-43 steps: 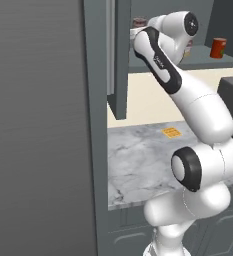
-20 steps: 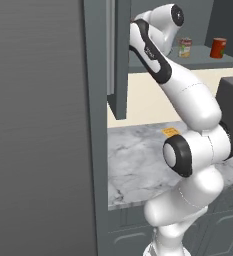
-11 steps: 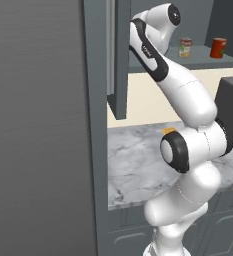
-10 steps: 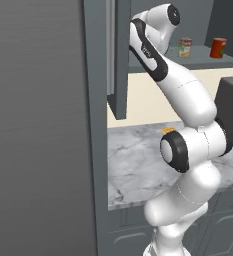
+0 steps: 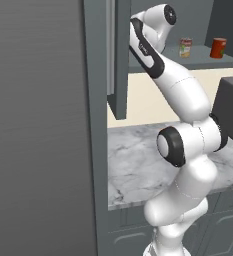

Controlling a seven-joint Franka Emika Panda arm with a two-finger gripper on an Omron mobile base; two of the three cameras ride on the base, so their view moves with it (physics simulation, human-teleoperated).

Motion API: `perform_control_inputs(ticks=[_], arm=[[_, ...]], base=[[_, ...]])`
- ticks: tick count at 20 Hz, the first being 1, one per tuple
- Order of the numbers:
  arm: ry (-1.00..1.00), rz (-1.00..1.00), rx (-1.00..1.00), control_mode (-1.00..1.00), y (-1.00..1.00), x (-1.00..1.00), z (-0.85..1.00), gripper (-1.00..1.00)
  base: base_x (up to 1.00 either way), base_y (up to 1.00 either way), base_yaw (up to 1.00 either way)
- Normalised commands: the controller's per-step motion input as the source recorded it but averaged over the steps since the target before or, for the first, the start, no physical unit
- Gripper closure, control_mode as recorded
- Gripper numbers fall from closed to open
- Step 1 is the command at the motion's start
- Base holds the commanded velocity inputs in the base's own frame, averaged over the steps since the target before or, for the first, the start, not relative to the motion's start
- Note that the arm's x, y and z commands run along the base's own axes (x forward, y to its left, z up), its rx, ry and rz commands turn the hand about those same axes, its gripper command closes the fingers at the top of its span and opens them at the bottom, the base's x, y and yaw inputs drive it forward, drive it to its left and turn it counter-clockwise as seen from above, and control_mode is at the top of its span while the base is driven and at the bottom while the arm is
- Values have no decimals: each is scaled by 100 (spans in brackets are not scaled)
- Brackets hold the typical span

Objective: Stack two cans on top of the other two cans in the cabinet.

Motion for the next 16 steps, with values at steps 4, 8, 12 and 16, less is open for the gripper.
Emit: perform_control_inputs(ticks=[4,8,12,16], arm=[[2,1,0,-100,0,5,0,100],[2,0,0,-100,0,-4,-9,100],[2,0,0,-100,0,-8,-15,100],[0,0,0,-100,0,-1,-5,100]], base=[[0,0,0],[0,0,0],[0,0,0],[0,0,0]])
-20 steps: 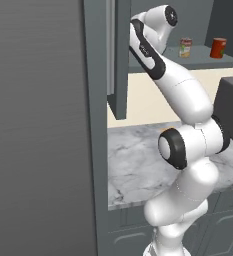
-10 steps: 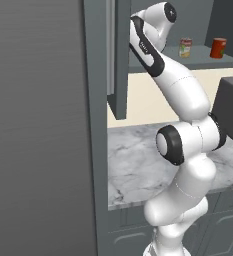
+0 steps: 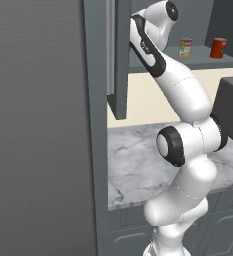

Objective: Stack two cans on top of the other two cans in the cabinet.

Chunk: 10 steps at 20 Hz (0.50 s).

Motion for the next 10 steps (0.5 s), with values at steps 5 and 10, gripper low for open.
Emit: perform_control_inputs(ticks=[5,10], arm=[[0,0,0,-100,0,0,0,100],[0,0,0,-100,0,0,1,100]], base=[[0,0,0],[0,0,0]])
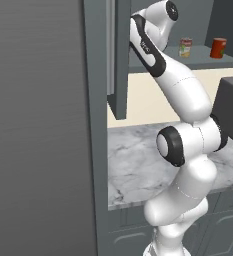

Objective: Stack two cans on top of the other two cans in the cabinet.

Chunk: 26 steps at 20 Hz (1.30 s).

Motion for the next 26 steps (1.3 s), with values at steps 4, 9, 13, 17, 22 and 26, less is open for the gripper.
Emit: perform_control_inputs(ticks=[4,9,13,17,22,26], arm=[[3,0,0,-100,0,-5,5,100],[3,0,0,-100,0,-2,1,100],[5,0,0,-100,0,-3,5,100],[6,0,0,-100,-9,-12,0,100],[0,0,0,-100,-12,-12,0,100],[-1,0,0,-100,-3,-15,-4,100]], base=[[0,0,0],[0,0,0],[0,0,0],[0,0,0],[0,0,0],[0,0,0]])
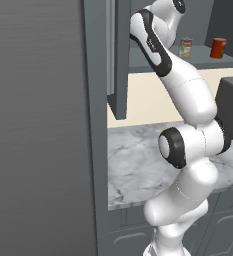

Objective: Stack two cans on top of the other two cans in the cabinet.

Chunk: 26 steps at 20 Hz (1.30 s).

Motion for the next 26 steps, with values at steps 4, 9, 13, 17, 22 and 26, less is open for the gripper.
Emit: perform_control_inputs(ticks=[4,9,13,17,22,26], arm=[[0,0,0,-100,8,-3,-10,100],[0,0,0,-100,7,10,-7,100],[0,0,0,-100,3,10,-9,100],[0,0,-1,-100,-1,0,-6,100],[0,0,-1,-100,0,0,-11,100],[0,0,0,-100,0,0,-17,-100]], base=[[0,0,0],[0,0,0],[0,0,0],[0,0,0],[0,0,0],[0,0,0]])
